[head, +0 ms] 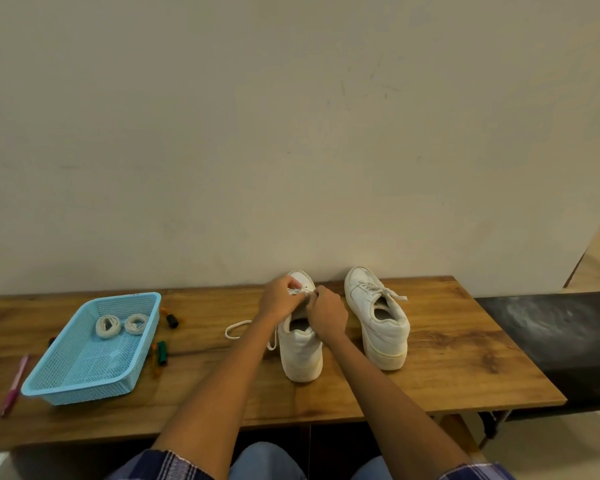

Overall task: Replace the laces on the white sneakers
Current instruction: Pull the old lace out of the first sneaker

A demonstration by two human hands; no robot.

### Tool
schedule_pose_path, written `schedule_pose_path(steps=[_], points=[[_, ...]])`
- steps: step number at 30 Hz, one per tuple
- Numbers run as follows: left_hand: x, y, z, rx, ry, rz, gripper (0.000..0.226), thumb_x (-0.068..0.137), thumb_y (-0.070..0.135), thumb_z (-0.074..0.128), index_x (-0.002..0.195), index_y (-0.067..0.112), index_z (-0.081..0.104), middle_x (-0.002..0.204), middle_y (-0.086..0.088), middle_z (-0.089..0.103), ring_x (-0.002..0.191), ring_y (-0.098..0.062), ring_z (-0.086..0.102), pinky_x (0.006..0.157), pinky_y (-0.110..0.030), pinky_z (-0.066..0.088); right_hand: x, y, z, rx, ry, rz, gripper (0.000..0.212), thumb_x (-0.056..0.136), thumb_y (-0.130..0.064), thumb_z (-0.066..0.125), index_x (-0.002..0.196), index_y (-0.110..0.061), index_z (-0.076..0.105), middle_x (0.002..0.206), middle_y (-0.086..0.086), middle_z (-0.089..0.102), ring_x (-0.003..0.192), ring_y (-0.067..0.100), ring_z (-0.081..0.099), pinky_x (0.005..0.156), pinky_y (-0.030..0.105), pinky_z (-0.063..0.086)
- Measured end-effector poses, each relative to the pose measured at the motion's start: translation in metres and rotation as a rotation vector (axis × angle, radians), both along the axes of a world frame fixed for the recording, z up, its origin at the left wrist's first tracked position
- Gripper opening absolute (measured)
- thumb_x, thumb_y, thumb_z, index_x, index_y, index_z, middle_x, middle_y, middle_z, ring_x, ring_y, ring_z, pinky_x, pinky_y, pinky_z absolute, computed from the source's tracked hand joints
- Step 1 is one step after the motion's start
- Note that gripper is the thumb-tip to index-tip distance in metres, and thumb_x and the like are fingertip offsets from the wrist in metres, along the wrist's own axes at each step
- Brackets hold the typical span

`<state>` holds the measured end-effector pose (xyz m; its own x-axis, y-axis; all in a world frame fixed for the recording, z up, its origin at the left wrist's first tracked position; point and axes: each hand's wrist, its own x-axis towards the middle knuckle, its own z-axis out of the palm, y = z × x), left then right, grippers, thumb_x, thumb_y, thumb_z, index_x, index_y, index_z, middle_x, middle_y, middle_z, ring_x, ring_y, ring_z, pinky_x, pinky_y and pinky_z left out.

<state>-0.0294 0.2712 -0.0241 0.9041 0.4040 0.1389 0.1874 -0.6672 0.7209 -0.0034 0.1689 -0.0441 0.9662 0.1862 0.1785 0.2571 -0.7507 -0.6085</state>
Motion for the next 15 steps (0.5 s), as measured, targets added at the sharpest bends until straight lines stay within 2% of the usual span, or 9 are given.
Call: schedule_pose_path(steps=[4, 9, 12, 15], points=[[0.000, -0.010, 0.001, 0.121, 0.035, 0.026, 0.013, 0.087, 0.021, 0.065, 0.092, 0.012, 0.072, 0.102, -0.005, 0.069, 0.095, -0.020, 0.061, 0.069, -0.022, 0.038, 0.001, 0.001, 0.001, 0.005, 0.013, -0.006, 0.026, 0.098, -0.024, 0.039, 0.099, -0.010, 0.061, 0.098, 0.006, 0.065, 0.092, 0.021, 0.060, 0.074, 0.032, 0.049], [-0.001, -0.004, 0.006, 0.041, -0.095, 0.110, 0.007, 0.091, 0.020, 0.059, 0.088, 0.015, 0.064, 0.098, -0.003, 0.068, 0.091, -0.020, 0.061, 0.066, -0.025, 0.040, 0.001, 0.000, 0.001, 0.010, 0.010, -0.006, 0.027, 0.098, -0.023, 0.038, 0.099, -0.009, 0.061, 0.098, 0.007, 0.066, 0.091, 0.021, 0.060, 0.073, 0.031, 0.048], [-0.004, 0.005, 0.010, 0.076, -0.058, 0.053, 0.018, 0.086, 0.028, 0.067, 0.096, 0.013, 0.066, 0.098, -0.001, 0.066, 0.091, -0.017, 0.060, 0.067, -0.023, 0.041, 0.000, 0.000, 0.001, 0.012, 0.009, -0.005, 0.026, 0.098, -0.024, 0.039, 0.100, -0.010, 0.061, 0.099, 0.006, 0.065, 0.091, 0.021, 0.060, 0.075, 0.032, 0.049], [-0.006, 0.008, 0.005, 0.141, 0.047, 0.003, 0.027, 0.080, 0.037, 0.071, 0.098, 0.017, 0.070, 0.102, 0.002, 0.068, 0.093, -0.016, 0.061, 0.075, -0.026, 0.048, -0.001, 0.000, 0.001, 0.011, 0.003, -0.003, 0.026, 0.099, -0.026, 0.039, 0.100, -0.011, 0.060, 0.099, 0.005, 0.065, 0.091, 0.020, 0.060, 0.076, 0.031, 0.050]])
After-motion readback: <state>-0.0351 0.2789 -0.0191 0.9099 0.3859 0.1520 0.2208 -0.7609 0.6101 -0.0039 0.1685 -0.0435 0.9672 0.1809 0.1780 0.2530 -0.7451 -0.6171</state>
